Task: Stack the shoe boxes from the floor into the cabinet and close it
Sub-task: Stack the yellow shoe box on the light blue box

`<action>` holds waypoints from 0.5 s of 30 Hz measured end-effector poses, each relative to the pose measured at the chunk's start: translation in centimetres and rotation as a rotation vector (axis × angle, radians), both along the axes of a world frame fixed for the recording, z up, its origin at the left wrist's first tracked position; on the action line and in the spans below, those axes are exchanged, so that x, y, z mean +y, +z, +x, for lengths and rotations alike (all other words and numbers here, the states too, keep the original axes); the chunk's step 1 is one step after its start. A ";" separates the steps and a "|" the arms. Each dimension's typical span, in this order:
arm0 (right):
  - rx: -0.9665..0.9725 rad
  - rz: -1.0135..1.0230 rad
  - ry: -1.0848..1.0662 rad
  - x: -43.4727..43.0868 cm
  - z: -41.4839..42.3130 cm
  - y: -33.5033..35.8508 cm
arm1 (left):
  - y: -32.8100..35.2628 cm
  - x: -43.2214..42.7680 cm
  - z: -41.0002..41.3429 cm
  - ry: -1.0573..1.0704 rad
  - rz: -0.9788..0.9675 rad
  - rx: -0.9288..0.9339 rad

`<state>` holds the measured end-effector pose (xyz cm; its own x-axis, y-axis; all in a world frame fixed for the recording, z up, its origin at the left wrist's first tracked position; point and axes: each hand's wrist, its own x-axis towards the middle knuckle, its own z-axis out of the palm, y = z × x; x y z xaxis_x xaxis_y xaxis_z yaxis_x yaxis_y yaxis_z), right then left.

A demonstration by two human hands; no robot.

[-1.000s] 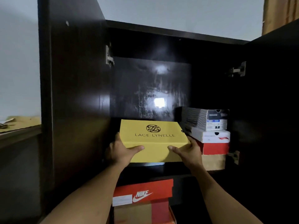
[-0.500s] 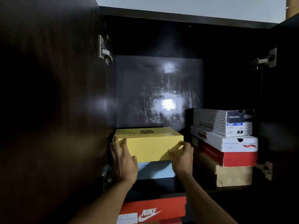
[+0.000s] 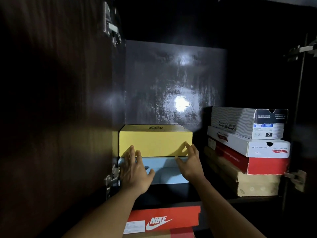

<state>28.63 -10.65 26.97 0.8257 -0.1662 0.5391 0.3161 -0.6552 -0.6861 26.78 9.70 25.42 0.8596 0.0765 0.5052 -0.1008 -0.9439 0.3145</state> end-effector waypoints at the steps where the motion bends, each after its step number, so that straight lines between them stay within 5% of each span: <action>1: 0.017 -0.005 0.006 -0.1 0.0 0.1 | 0.1 -0.1 0.0 0.003 0.006 -0.001; 15: 0.242 -0.071 -0.054 -3.2 -12.9 2.1 | 2.7 -2.6 -8.4 -0.198 0.101 0.175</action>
